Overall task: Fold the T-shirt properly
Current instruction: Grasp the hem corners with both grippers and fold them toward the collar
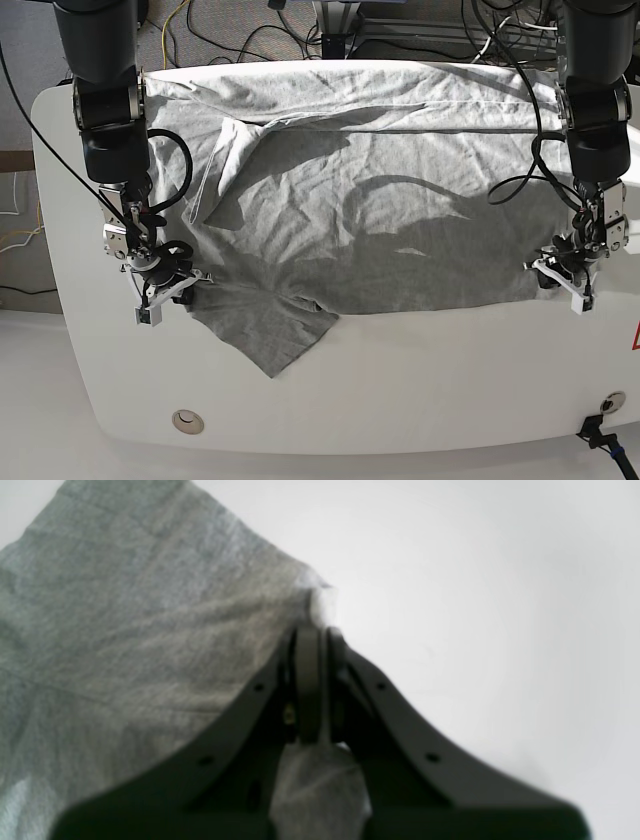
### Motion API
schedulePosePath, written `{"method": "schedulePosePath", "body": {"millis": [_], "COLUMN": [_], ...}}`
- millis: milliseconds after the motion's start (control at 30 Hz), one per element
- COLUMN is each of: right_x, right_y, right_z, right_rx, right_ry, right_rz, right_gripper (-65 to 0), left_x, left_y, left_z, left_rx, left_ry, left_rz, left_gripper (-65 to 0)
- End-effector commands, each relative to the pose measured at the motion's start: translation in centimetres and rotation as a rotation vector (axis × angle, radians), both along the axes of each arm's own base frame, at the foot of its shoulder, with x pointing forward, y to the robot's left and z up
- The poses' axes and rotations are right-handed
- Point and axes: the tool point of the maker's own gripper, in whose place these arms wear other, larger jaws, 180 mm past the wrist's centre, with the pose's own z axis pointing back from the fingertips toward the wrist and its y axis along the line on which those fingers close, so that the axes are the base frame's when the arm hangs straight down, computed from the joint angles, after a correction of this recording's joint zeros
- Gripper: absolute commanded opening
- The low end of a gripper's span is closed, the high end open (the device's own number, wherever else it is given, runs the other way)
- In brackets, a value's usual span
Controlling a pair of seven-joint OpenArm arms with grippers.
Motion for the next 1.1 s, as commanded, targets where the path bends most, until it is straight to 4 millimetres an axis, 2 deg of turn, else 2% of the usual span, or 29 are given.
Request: {"method": "schedulePosePath", "body": {"millis": [0, 100, 233, 400, 533, 633, 700, 800, 933, 1067], "right_x": [0.1, 0.4, 1.2, 1.3, 0.4, -0.3, -0.9, -2.0, -3.7, -5.3], "right_y": [-0.7, -0.6, -0.3, -0.8, -1.3, -0.8, -1.3, -0.5, -2.1, -1.9], "right_z": [0.2, 0.8, 3.3, 6.0, 6.9, 7.4, 7.8, 8.2, 9.5, 10.4], "right_rx": [-0.021, -0.019, -0.030, 0.004, -0.026, -0.042, -0.060, -0.076, -0.088, -0.101], "right_ry": [0.023, 0.010, -0.043, -0.080, -0.076, -0.086, -0.086, -0.080, -0.079, -0.068], "right_rz": [-0.001, 0.003, 0.040, 0.021, 0.047, 0.076, 0.084, 0.123, 0.097, 0.114], "right_gripper": [-65.0, -65.0, -65.0, -65.0, -65.0, -65.0, -65.0, -65.0, -65.0, -65.0], "left_x": [1.2, 1.4, 1.7, 1.2, 0.0, -0.8, -1.3, -2.2, -3.5, -5.0], "left_y": [0.9, 0.8, 0.4, 1.6, 2.5, 2.5, 2.2, 1.8, 1.7, 2.0], "left_z": [2.0, 2.6, 4.0, 5.8, 6.5, 6.8, 6.8, 6.9, 7.9, 9.1], "left_rx": [0.010, 0.018, 0.049, 0.052, 0.062, 0.085, 0.097, 0.117, 0.152, 0.187], "left_ry": [-0.054, -0.075, -0.125, -0.192, -0.228, -0.241, -0.242, -0.249, -0.270, -0.260], "left_rz": [0.009, -0.002, -0.036, 0.001, 0.025, 0.011, -0.003, -0.023, -0.041, -0.045], "left_gripper": [-63.9, -65.0, -65.0, -65.0, -65.0, -65.0, -65.0, -65.0, -65.0, -65.0]}}
